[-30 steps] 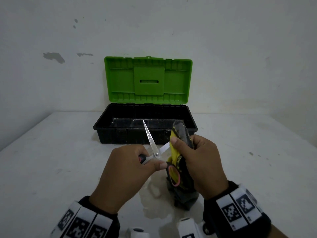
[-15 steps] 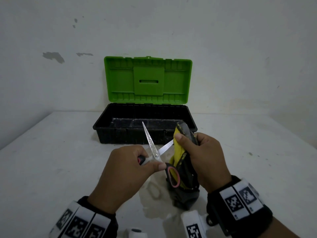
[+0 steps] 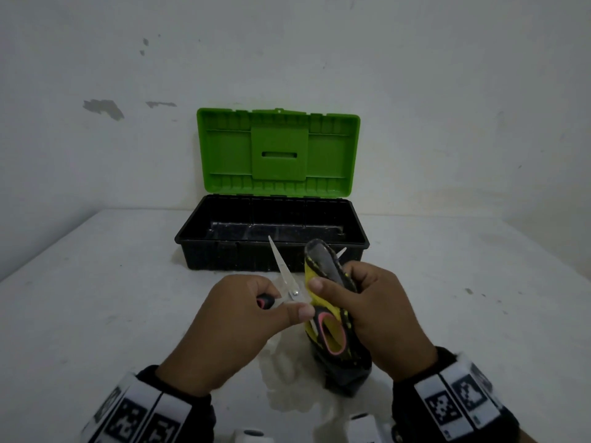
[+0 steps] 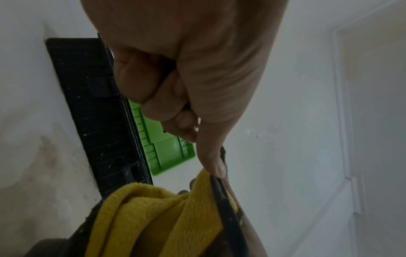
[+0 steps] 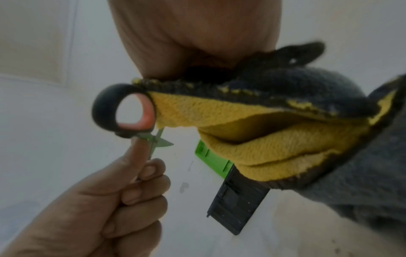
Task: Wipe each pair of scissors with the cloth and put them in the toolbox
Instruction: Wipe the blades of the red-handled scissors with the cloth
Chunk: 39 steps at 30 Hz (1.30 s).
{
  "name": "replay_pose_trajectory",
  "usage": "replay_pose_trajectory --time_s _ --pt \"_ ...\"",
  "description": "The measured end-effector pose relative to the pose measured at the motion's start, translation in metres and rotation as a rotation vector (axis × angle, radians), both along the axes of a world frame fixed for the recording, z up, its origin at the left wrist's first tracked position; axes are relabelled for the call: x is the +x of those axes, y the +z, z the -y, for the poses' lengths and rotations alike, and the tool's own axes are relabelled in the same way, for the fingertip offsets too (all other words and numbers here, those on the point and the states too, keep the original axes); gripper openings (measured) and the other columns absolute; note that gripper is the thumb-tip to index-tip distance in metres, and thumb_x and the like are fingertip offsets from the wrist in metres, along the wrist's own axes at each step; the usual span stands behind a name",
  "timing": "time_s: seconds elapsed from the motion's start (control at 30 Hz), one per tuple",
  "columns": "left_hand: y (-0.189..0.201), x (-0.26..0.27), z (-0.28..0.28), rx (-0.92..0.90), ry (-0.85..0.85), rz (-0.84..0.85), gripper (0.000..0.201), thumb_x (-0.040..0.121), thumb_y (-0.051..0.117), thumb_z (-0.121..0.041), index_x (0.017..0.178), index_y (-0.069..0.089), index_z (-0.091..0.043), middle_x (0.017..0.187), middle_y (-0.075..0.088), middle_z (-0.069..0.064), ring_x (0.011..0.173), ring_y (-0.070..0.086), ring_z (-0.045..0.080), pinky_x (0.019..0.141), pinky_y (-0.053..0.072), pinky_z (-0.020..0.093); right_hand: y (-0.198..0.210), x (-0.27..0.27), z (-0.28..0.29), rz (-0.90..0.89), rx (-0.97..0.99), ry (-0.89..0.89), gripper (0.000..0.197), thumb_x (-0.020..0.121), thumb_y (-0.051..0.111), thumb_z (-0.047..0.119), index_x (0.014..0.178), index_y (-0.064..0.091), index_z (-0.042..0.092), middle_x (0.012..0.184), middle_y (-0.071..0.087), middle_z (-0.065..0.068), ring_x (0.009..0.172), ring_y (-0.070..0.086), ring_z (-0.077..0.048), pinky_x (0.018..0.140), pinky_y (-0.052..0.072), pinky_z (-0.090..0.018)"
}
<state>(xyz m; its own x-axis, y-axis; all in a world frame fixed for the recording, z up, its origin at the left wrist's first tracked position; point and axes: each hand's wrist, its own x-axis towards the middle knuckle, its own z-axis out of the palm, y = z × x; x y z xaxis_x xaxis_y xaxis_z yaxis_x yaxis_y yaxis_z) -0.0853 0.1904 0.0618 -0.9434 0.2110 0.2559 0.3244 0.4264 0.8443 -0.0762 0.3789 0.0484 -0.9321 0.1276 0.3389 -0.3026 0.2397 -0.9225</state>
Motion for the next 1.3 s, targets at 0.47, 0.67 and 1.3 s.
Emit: replay_pose_trajectory --time_s 0.47,0.67,1.3 --pt "0.006 0.001 0.002 0.040 -0.057 0.027 0.049 0.065 0.078 -0.052 0.050 0.045 -0.020 0.048 0.033 -0.007 0.045 0.030 0.004 0.044 0.030 0.014 0.000 -0.001 0.003 -0.013 -0.153 -0.030 0.048 0.073 0.078 0.038 0.075 0.058 -0.005 0.065 0.057 -0.021 0.057 0.053 -0.022 0.054 0.049 -0.033" --pt "0.005 0.002 0.006 0.033 -0.060 0.064 0.046 0.063 0.080 -0.050 0.054 0.052 -0.015 0.049 0.035 -0.006 0.045 0.031 0.005 0.044 0.032 0.015 -0.002 0.001 0.003 0.041 -0.174 0.008 0.042 0.078 0.078 0.034 0.077 0.058 -0.003 0.066 0.056 -0.013 0.060 0.052 -0.022 0.058 0.049 -0.037" --pt "-0.003 0.001 0.002 -0.127 0.078 -0.073 0.049 0.060 0.080 -0.058 0.055 0.055 -0.016 0.045 0.039 -0.010 0.044 0.038 0.005 0.047 0.037 0.014 0.018 -0.009 -0.034 -0.061 -0.033 -0.209 0.053 0.083 0.076 0.039 0.073 0.052 -0.007 0.061 0.045 -0.025 0.052 0.045 -0.020 0.050 0.040 -0.034"
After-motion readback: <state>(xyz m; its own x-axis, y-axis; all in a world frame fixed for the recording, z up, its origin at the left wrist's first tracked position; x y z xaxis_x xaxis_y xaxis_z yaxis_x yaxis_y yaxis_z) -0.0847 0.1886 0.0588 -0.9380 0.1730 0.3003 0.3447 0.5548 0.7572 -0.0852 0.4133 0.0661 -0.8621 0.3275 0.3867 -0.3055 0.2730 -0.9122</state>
